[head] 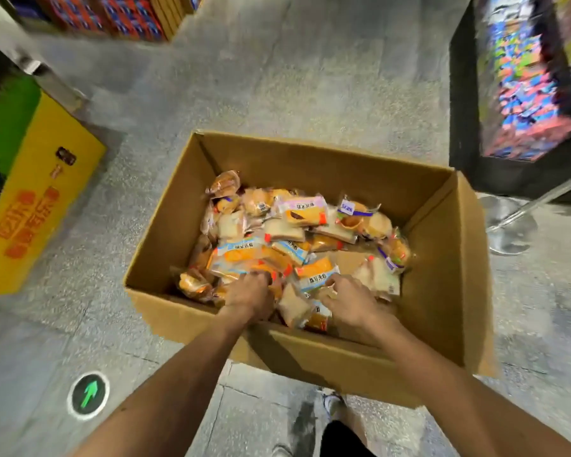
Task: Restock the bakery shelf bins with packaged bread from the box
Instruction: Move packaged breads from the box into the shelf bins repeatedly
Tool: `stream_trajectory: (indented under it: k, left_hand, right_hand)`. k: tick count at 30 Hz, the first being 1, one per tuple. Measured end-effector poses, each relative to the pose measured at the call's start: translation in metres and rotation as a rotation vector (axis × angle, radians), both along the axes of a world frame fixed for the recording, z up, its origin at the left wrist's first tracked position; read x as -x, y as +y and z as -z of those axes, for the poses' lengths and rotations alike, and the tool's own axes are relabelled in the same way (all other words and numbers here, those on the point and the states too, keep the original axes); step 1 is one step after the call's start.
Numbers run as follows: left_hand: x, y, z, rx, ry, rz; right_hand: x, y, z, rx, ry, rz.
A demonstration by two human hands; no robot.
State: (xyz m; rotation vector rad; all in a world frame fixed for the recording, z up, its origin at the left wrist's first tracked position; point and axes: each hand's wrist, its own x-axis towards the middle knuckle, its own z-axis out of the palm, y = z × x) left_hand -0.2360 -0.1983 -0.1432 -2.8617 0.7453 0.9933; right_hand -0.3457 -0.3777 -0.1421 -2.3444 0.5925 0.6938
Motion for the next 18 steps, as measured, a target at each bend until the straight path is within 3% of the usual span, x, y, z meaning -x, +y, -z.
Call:
stream_trajectory:
  k: [5, 11, 15, 18]
  left_hand:
    - [-0.064, -0.004, 0.059, -0.12, 0.057, -0.113]
    - [-0.112, 0.005, 0.121, -0.104, -0.031, -0.259]
    - [-0.117, 0.016, 0.146, -0.091, -0.038, -0.267]
    - [-0.116, 0.014, 0.155, -0.061, -0.011, -0.366]
  right_hand:
    - [-0.056, -0.018, 0.092, -0.213, 0.192, 0.181]
    - [-0.099, -0.018, 0.187, -0.352, 0.178, 0.492]
    - [-0.117, -0.014, 0.218, -0.28, 0.051, 0.692]
    - [-0.121, -0.014, 0.222, -0.005, -0.014, 0.513]
